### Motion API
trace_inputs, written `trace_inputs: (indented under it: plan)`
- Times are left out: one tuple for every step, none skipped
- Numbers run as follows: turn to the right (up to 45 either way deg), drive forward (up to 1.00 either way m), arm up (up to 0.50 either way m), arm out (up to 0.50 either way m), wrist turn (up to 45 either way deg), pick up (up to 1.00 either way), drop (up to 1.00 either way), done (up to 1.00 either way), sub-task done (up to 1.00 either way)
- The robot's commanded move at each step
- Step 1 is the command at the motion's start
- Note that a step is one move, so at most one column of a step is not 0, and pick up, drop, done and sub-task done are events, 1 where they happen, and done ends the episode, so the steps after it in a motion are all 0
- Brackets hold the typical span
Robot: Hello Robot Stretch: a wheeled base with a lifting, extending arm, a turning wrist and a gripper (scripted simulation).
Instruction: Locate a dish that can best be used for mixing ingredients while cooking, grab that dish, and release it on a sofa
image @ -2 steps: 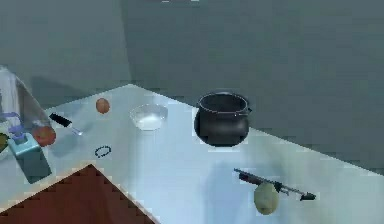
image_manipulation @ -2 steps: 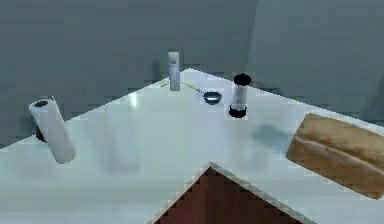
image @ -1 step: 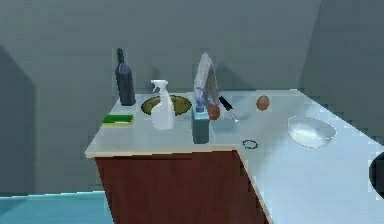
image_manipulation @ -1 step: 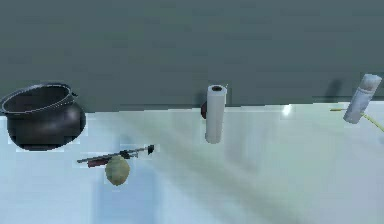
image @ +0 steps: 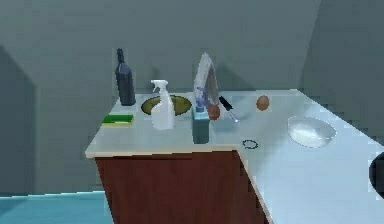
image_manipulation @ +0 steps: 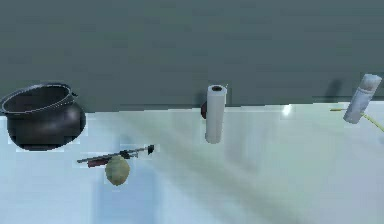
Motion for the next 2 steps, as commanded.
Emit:
trace_inputs:
  plan:
    - [-30.0, 0.0, 0.0, 0.0, 0.0, 0.0, 0.0, 0.0, 0.0]
    - [0.0, 0.1, 0.0, 0.0, 0.0, 0.0, 0.0, 0.0, 0.0]
